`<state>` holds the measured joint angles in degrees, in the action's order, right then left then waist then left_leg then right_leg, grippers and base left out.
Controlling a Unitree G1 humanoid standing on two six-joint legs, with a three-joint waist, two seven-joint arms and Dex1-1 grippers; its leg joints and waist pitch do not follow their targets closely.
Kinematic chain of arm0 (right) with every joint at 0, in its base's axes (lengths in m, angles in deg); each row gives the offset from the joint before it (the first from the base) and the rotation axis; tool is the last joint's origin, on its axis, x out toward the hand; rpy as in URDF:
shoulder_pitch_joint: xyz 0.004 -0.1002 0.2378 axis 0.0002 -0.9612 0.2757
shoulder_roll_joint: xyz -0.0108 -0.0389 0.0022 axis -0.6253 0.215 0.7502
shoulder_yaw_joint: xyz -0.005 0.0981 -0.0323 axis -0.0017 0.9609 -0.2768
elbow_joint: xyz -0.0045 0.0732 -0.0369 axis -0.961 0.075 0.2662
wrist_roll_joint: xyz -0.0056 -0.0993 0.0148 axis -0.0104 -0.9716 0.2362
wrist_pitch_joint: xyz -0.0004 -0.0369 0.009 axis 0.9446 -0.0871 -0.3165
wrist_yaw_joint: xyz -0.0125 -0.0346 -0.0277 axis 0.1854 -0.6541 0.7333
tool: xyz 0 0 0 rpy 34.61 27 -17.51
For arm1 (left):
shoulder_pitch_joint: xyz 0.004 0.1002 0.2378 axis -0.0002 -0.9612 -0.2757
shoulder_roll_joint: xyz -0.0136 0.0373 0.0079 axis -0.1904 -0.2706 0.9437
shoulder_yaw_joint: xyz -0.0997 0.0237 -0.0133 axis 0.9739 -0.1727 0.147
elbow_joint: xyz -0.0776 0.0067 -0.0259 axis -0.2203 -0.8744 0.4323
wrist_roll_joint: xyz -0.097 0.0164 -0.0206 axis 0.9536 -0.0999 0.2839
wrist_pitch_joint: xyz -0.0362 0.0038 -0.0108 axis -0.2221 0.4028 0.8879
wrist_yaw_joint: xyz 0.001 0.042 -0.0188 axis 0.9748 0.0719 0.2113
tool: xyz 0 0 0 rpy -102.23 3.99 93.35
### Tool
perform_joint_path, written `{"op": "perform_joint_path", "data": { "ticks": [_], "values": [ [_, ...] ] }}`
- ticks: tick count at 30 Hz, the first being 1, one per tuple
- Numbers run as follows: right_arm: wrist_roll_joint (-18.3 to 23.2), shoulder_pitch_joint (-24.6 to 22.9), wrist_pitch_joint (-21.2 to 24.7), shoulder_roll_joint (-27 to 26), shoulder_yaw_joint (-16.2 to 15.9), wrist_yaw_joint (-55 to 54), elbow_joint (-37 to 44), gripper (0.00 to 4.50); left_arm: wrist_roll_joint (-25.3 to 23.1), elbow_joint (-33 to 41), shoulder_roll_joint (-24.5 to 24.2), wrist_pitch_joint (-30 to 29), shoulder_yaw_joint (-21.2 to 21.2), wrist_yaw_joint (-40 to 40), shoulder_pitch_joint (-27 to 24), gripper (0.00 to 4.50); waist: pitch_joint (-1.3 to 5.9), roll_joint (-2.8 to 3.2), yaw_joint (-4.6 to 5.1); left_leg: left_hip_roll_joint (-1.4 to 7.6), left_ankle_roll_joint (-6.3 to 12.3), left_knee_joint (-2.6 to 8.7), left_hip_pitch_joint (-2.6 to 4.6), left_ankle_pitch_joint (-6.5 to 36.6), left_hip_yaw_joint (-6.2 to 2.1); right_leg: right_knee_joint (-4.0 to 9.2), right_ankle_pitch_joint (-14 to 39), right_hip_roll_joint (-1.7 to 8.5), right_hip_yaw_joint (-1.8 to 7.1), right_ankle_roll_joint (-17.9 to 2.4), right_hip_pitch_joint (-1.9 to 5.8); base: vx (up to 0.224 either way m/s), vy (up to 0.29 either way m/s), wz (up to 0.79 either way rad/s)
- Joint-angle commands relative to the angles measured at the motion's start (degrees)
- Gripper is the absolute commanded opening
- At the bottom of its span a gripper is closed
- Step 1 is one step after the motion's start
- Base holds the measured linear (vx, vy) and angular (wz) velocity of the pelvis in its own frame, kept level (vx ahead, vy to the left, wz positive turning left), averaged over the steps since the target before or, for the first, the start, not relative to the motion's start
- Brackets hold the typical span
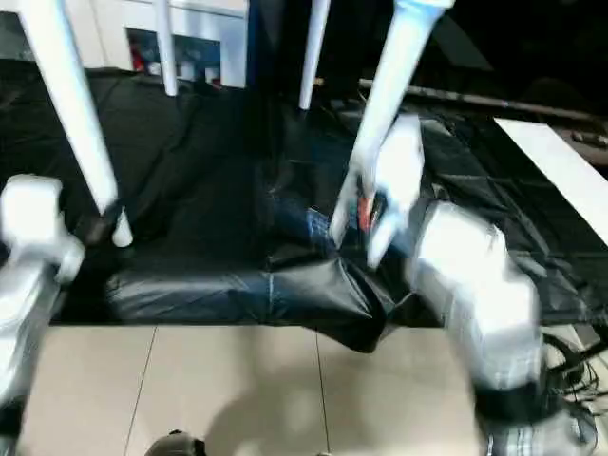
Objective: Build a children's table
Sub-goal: Flip table
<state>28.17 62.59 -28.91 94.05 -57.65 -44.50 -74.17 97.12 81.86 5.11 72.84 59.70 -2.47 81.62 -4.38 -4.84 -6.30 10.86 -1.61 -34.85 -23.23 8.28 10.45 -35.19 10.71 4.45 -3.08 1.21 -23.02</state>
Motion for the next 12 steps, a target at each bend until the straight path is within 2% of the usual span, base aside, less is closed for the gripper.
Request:
{"op": "perform_joint_path", "data": {
  "ticks": [1,3,4,5,6,7,8,9,10,11,12],
  "values": [
    [-1.9,-2.0,2.9,-0.4,1.4,-5.4,0.5,4.49,1.8,6.1,1.1,-1.1,-1.7,1.2,-2.6,4.47,3.31,2.50,0.29,2.66,-8.75,6.04,3.32,40.0,-2.73,6.28,29.6,3.80,1.67,-5.9,-0.31,0.000,0.000,0.00],
    [-4.2,-5.1,2.8,-3.0,2.8,-10.6,0.3,4.49,0.2,10.7,2.8,-1.6,-3.3,-1.5,-6.3,4.47,3.17,2.34,0.42,2.57,-8.63,5.91,3.80,41.8,-2.69,6.75,31.6,3.67,1.47,-4.9,-0.51,0.000,0.000,0.00],
    [-5.4,-6.6,2.4,-3.7,2.7,-12.1,0.4,4.49,-0.6,13.2,4.5,-2.4,-4.6,-3.6,-7.6,4.47,2.92,2.64,0.50,2.58,-8.67,5.94,3.84,42.7,-2.87,7.15,33.3,3.79,1.23,-4.4,-0.45,0.000,0.000,0.00],
    [-7.0,-7.8,2.0,-4.3,2.4,-13.9,0.3,4.49,-2.1,15.4,6.5,-3.9,-6.2,-6.5,-8.7,4.47,2.73,2.93,0.61,2.75,-8.91,6.24,3.76,43.8,-3.08,7.25,33.6,3.69,0.82,-4.1,-0.07,0.000,0.000,0.00],
    [-7.8,-8.6,3.2,-4.9,2.2,-15.5,0.2,4.49,-4.0,16.7,8.5,-4.6,-7.9,-9.3,-9.0,4.47,2.71,3.29,0.55,2.87,-9.23,6.38,3.97,44.8,-3.20,7.32,33.3,3.49,0.58,-4.0,0.03,0.000,0.000,0.00],
    [-7.8,-8.7,3.4,-5.0,2.2,-15.8,0.2,4.49,-4.3,16.8,8.9,-4.2,-8.0,-9.7,-9.0,4.47,2.35,3.03,0.89,2.82,-8.99,6.70,4.24,46.6,-3.11,7.83,34.4,2.88,-0.24,-3.1,0.08,0.000,0.000,0.00],
    [-8.0,-9.0,3.3,-5.5,2.1,-16.5,0.3,4.49,-5.7,16.9,9.9,-2.8,-8.5,-11.1,-9.2,4.47,1.99,3.28,1.08,2.63,-8.50,6.87,4.81,48.4,-2.79,8.57,36.7,2.29,-1.52,-2.2,0.04,0.000,0.000,0.00],
    [-8.4,-9.4,2.3,-6.4,2.2,-17.7,0.3,4.49,-8.4,16.7,11.1,-1.2,-9.1,-13.2,-9.4,4.47,1.68,3.84,1.66,3.33,-8.37,9.50,2.59,50.9,-2.50,6.41,34.6,0.93,-3.34,-1.8,2.68,-0.059,0.010,-0.09],
    [-8.4,-9.6,2.0,-6.9,2.3,-18.2,0.1,4.49,-9.7,16.3,11.6,-0.5,-9.7,-13.8,-9.5,4.47,1.87,4.89,0.26,4.45,-8.69,12.91,-1.46,53.3,-1.91,-2.27,27.3,0.42,-2.50,-3.0,6.45,-0.115,-0.012,-0.04],
    [-8.5,-9.8,1.4,-7.1,2.4,-18.4,0.0,4.49,-10.2,16.1,11.6,-0.2,-10.1,-13.9,-9.6,4.47,1.79,4.07,-3.26,4.45,-7.07,14.72,-4.78,52.8,1.82,-8.72,17.5,-0.63,-0.88,-2.7,7.06,-0.115,-0.012,-0.04],
    [-9.0,-10.1,0.4,-7.5,2.5,-19.1,-0.3,4.49,-10.9,15.9,11.7,-0.3,-10.8,-13.9,-9.8,4.47,2.93,-0.05,-1.84,2.53,-5.87,6.69,1.76,38.8,1.67,-1.80,41.2,2.51,4.56,2.7,1.14,-0.089,-0.011,0.04]
  ]
}}
